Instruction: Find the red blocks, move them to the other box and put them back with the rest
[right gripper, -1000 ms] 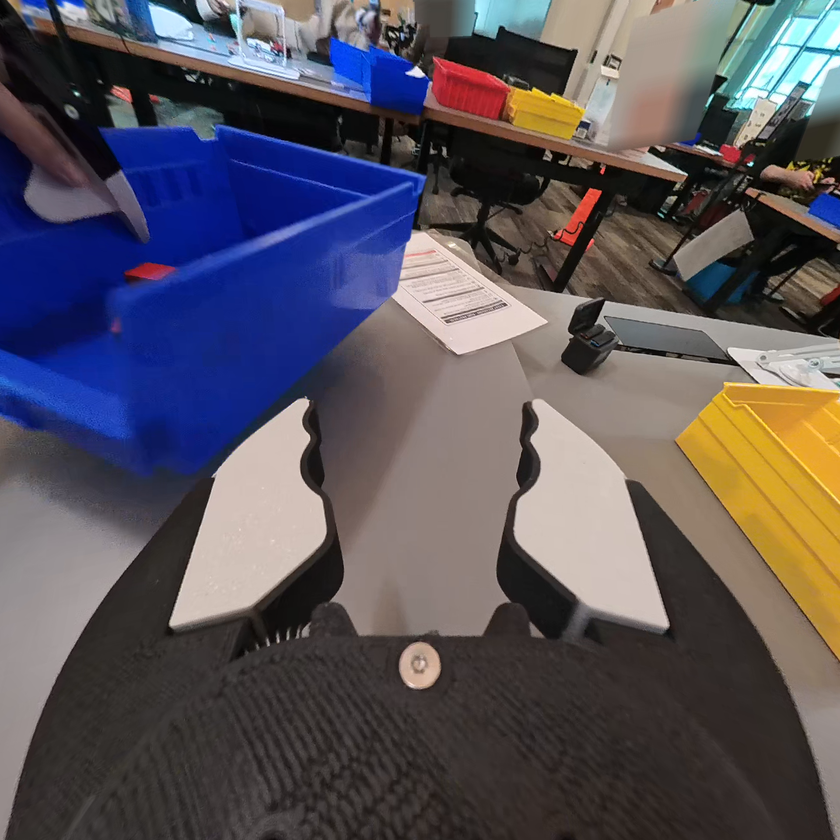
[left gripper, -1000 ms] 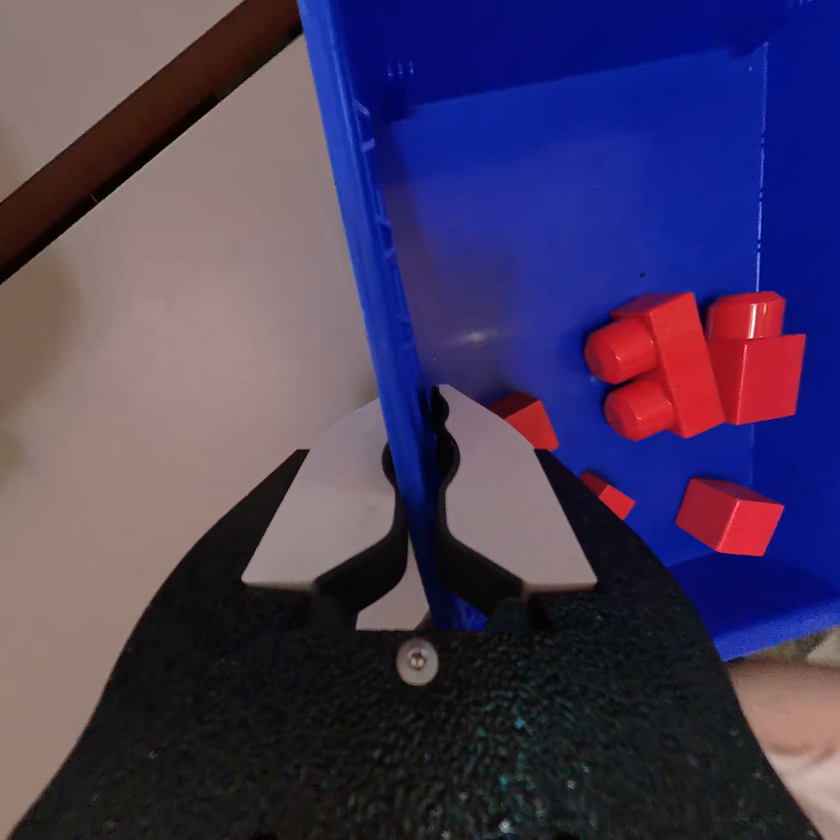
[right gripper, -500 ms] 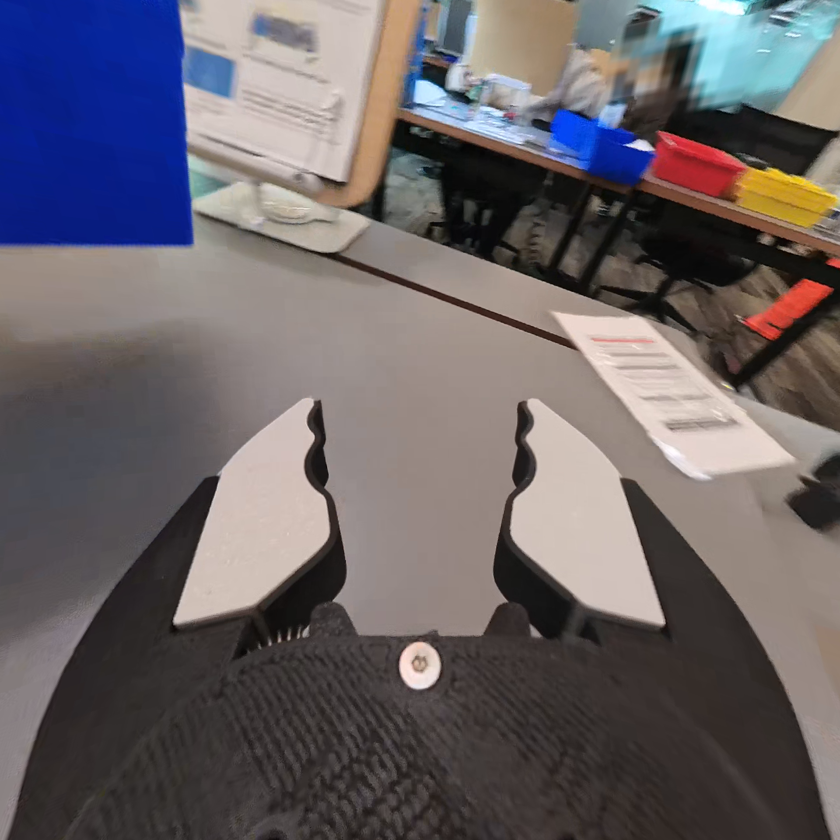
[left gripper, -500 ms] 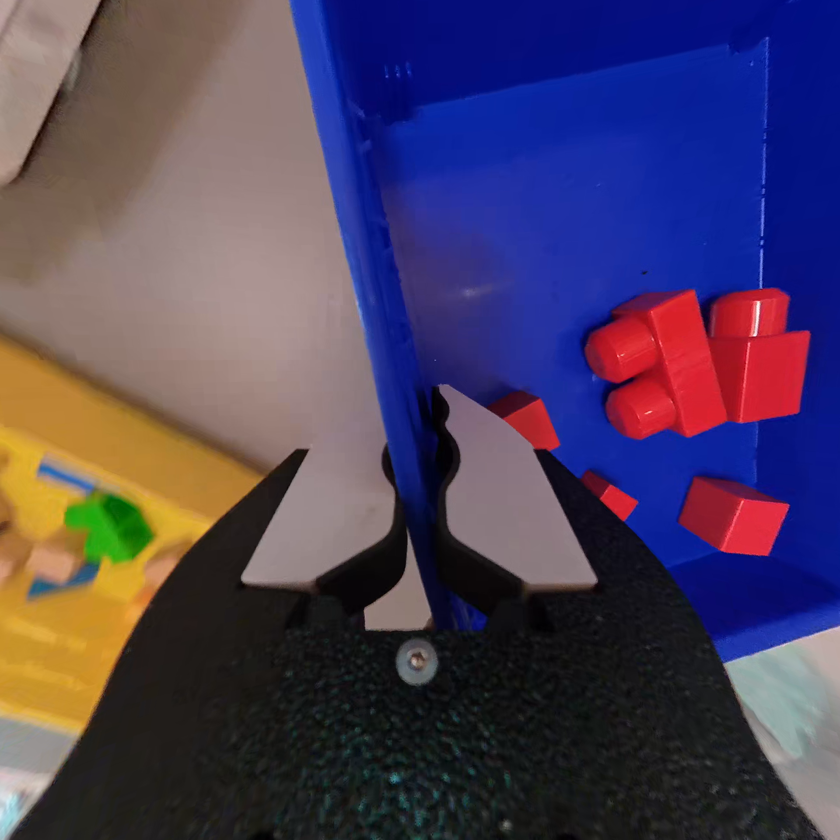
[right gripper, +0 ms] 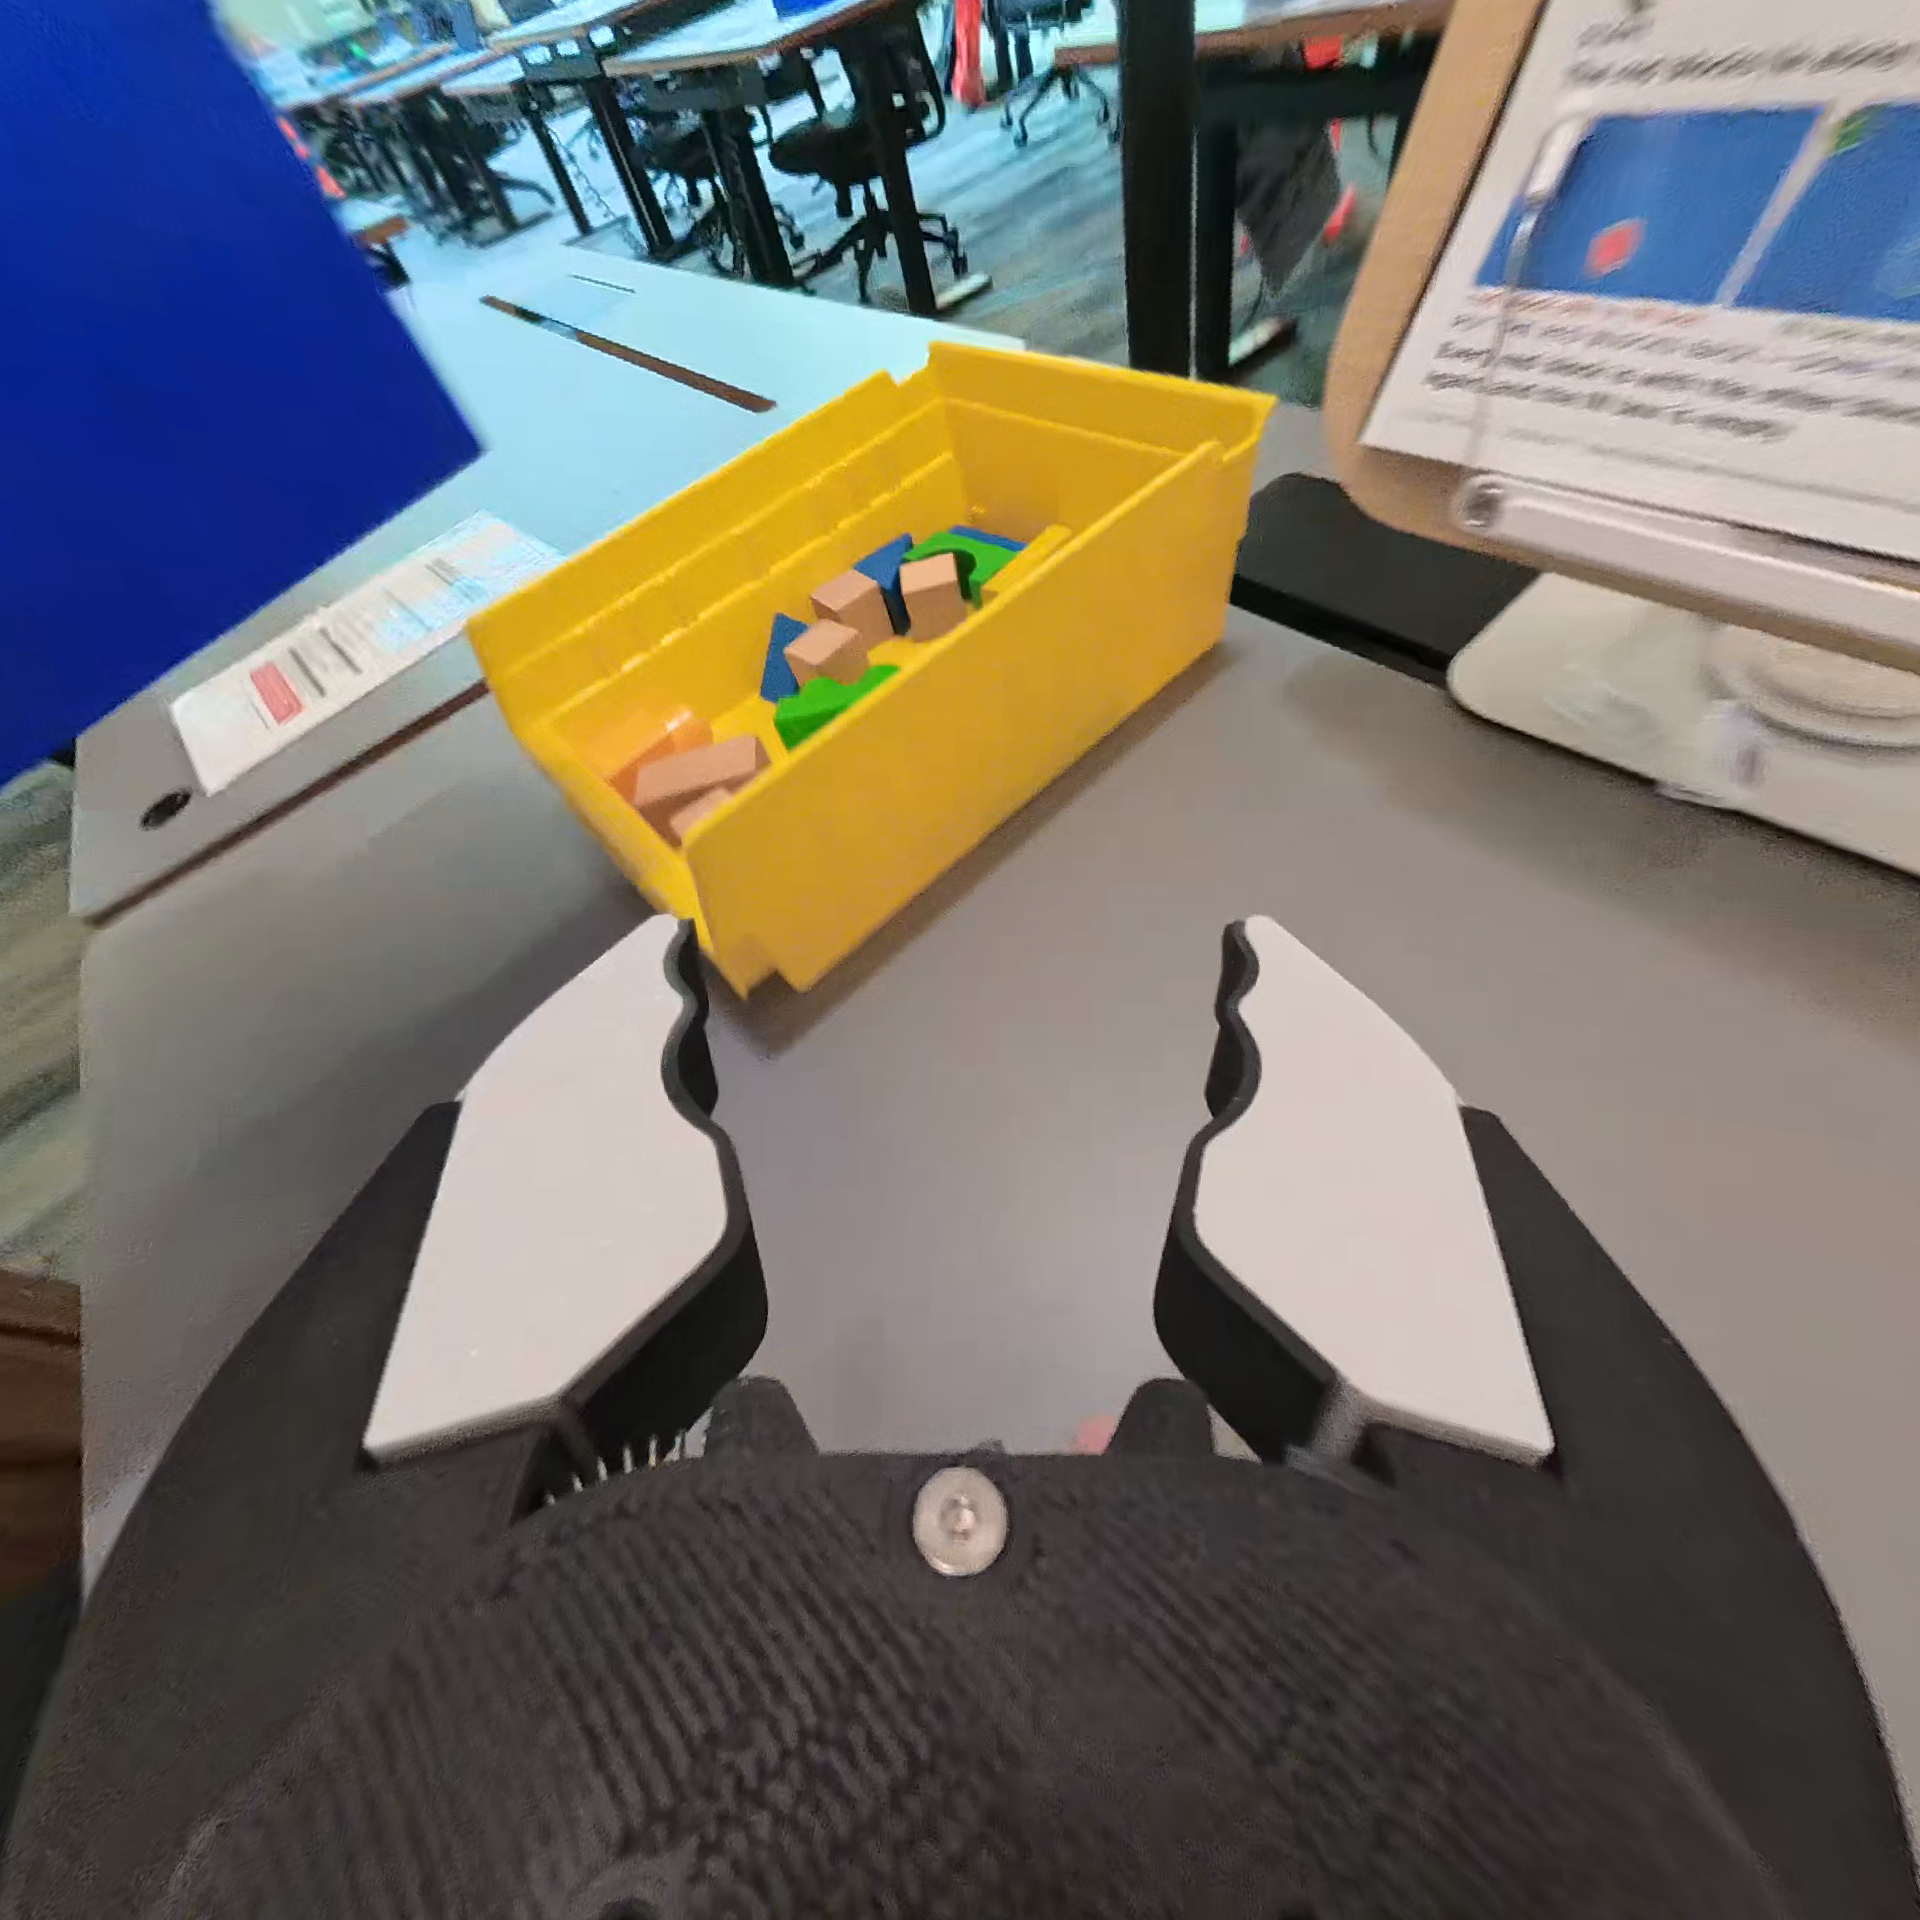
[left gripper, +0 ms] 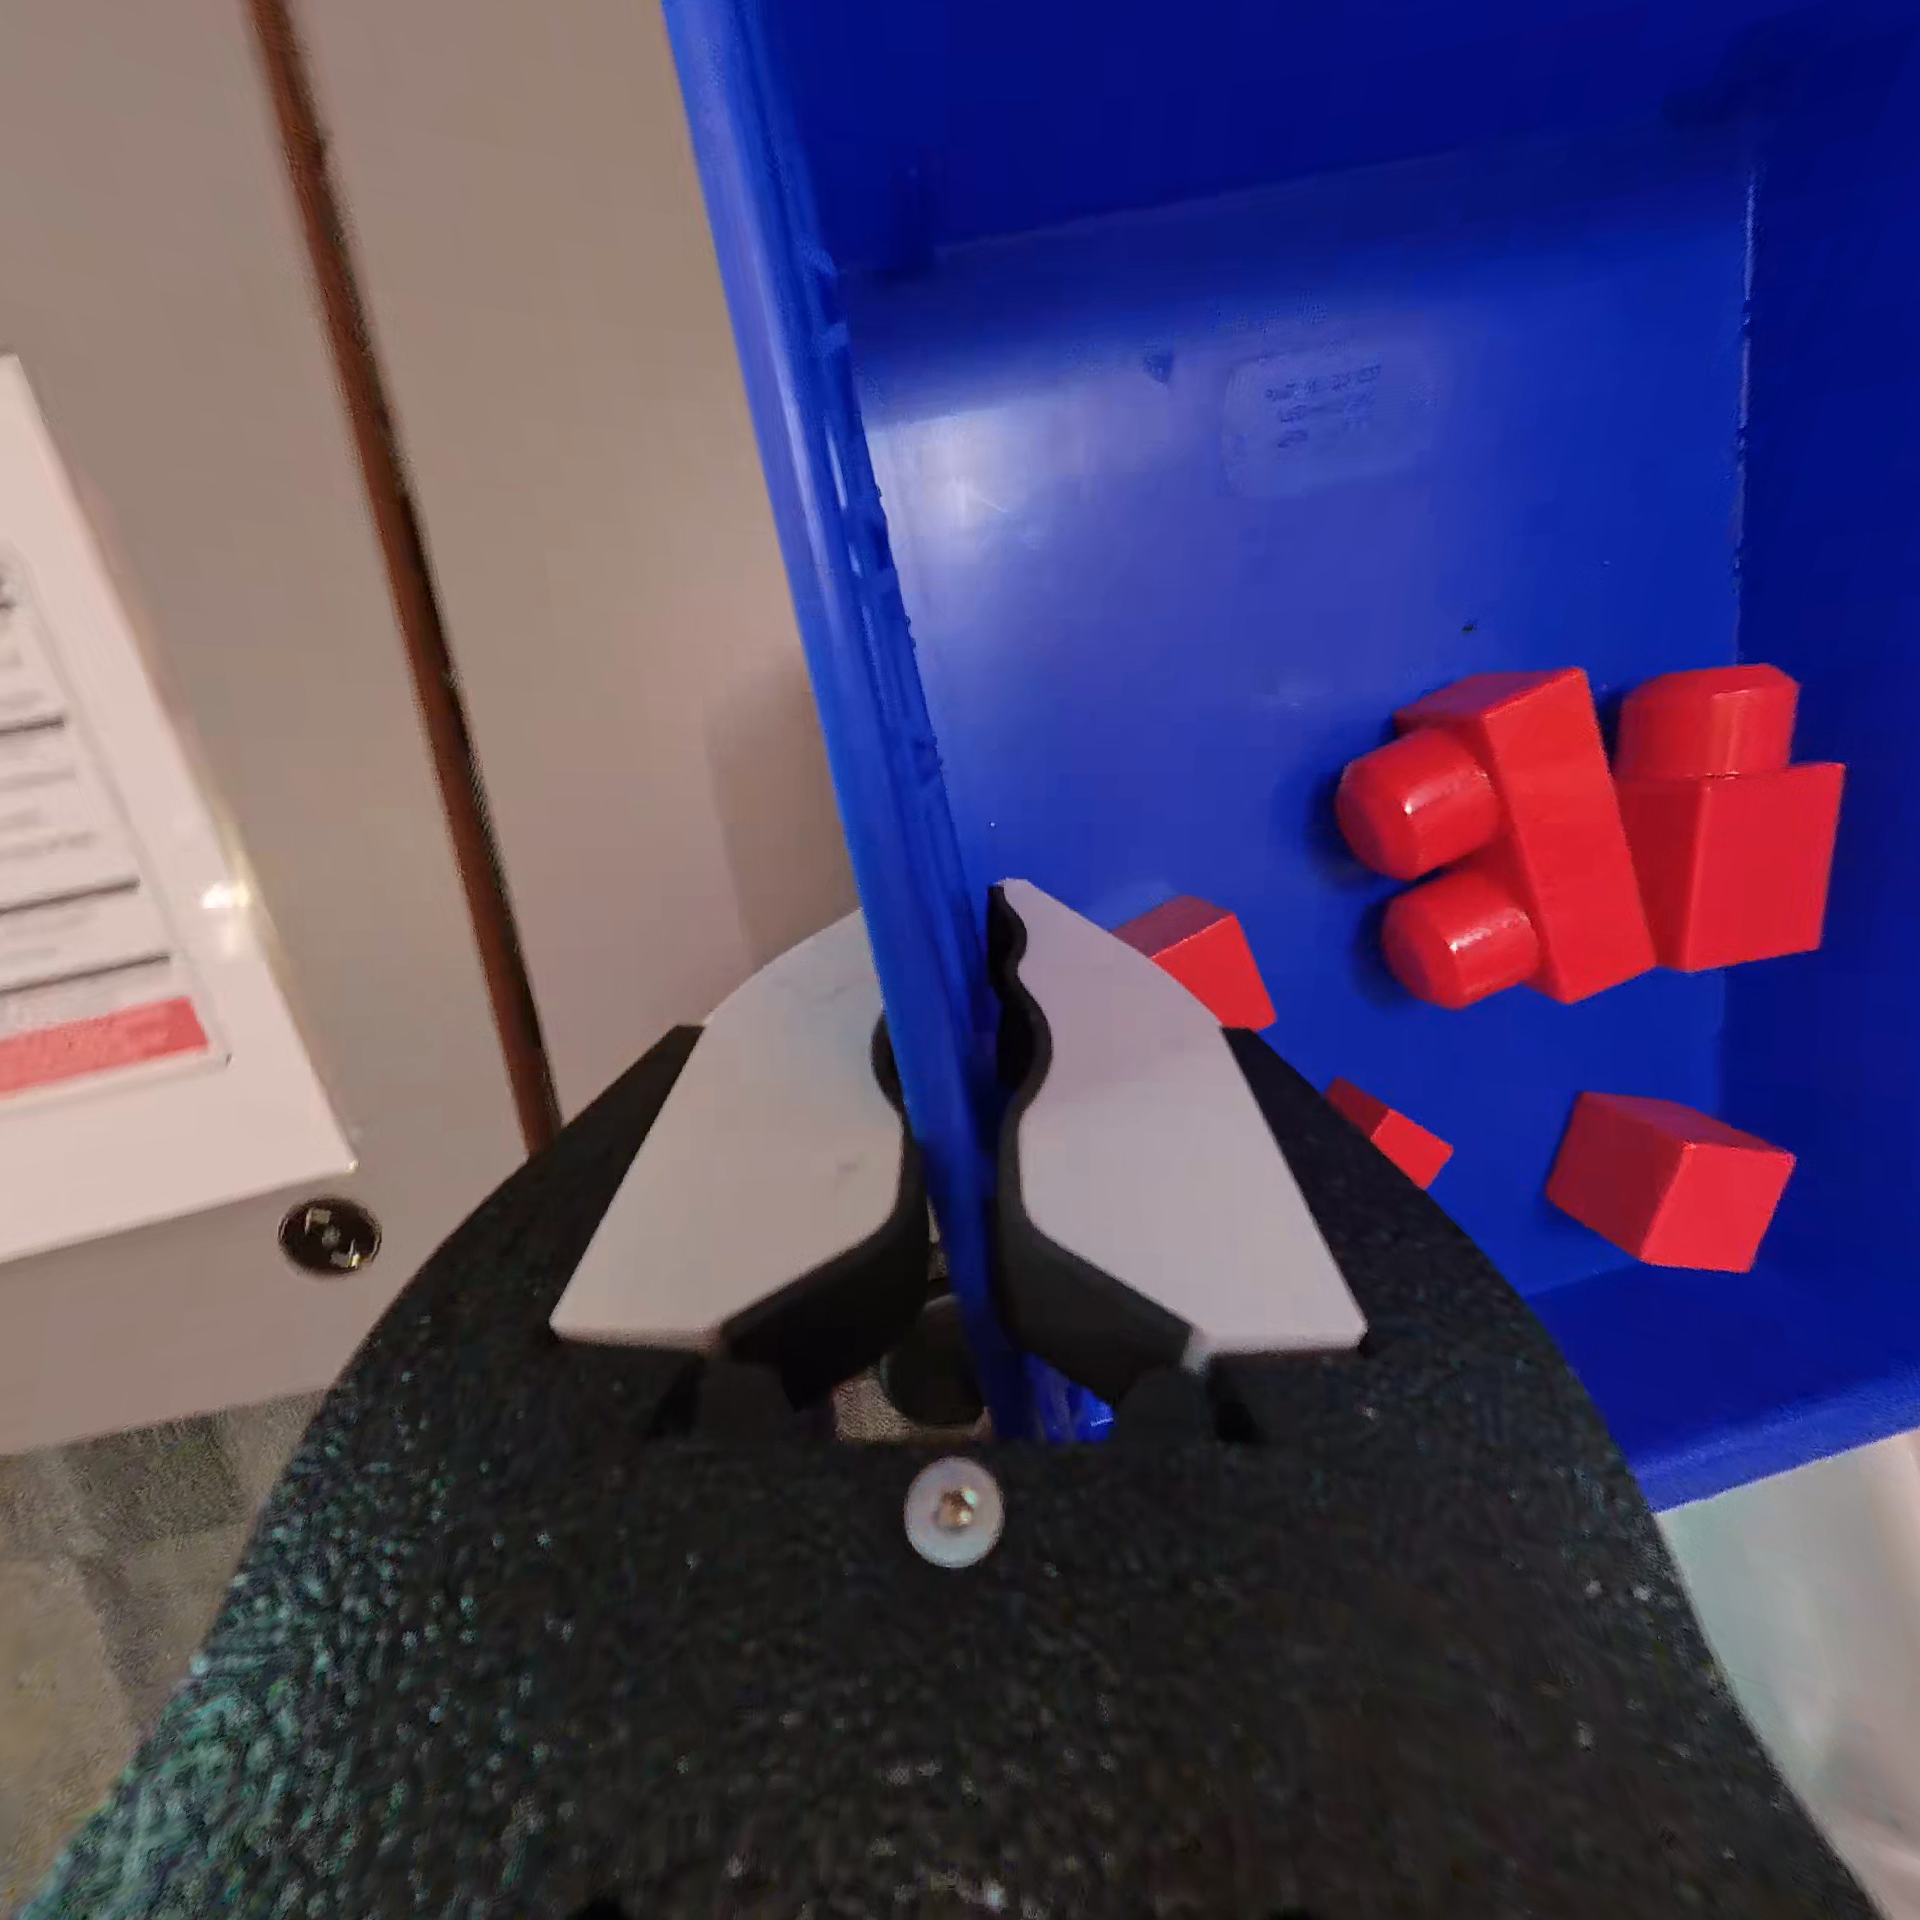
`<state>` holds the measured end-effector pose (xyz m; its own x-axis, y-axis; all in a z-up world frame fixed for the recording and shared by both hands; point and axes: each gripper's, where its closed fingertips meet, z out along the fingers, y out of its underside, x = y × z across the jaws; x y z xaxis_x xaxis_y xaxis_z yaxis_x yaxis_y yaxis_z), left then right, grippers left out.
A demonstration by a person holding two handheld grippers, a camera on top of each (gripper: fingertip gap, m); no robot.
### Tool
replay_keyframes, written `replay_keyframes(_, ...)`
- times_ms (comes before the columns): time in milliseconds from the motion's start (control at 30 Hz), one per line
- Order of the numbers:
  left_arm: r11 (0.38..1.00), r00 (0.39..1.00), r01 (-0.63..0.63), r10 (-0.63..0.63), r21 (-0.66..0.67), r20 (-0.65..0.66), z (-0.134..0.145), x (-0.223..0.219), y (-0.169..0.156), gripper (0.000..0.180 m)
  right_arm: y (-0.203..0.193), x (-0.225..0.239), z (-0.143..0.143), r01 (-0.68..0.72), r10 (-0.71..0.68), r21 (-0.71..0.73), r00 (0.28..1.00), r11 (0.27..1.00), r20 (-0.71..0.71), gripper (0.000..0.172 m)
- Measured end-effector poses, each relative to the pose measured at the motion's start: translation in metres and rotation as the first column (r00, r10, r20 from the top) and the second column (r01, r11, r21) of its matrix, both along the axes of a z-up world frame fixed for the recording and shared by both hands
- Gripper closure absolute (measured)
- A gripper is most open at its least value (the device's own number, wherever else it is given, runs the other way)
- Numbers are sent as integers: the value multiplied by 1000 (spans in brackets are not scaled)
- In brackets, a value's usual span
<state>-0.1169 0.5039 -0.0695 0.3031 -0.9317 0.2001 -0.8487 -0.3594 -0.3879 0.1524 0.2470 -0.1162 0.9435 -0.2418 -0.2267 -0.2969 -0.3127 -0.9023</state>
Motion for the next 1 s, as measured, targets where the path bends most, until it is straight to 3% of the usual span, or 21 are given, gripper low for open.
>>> replay_keyframes(133,991,992,-130,130,-13,-4,-14,-41,33,173,83,15,-18,75,-82,-67,990,995,-118,76)
replay_keyframes(233,983,984,-180,179,-23,-12,-26,-62,44,172,124,24,-45,117,-146,-172,975,978,-165,78)
replay_keyframes(300,980,981,-196,195,-31,-18,-34,-73,48,172,142,20,-57,87,-132,-200,965,976,-224,82)
replay_keyframes(367,978,979,-204,204,-36,-23,-41,-80,49,172,156,21,-61,87,-137,-183,950,979,-282,96)
replay_keyframes(433,977,978,-209,208,-39,-30,-47,-85,49,172,163,19,-68,58,-126,-215,939,975,-319,94)
replay_keyframes(500,977,977,-210,209,-40,-31,-52,-87,47,172,168,16,-60,89,-160,-193,906,977,-391,92)
replay_keyframes(533,977,978,-209,208,-40,-31,-53,-88,46,172,173,11,-45,92,-133,-116,897,989,-422,100)
replay_keyframes(567,978,978,-206,205,-41,-31,-54,-88,45,172,177,10,-35,105,-125,-72,901,992,-415,116)
replay_keyframes(667,978,979,-203,202,-46,-30,-56,-86,41,172,183,12,-51,127,-187,-194,924,973,-334,105)
replay_keyframes(767,978,979,-203,203,-34,-19,-52,-84,37,171,188,7,-80,109,-223,-317,909,942,-351,106)
replay_keyframes(867,980,980,-199,199,-28,-13,-48,-83,34,171,189,11,-96,118,-228,-418,948,901,-223,113)
replay_keyframes(1000,976,976,-219,219,-7,-2,-43,-83,36,171,177,27,-100,184,-268,-529,959,829,-86,145)
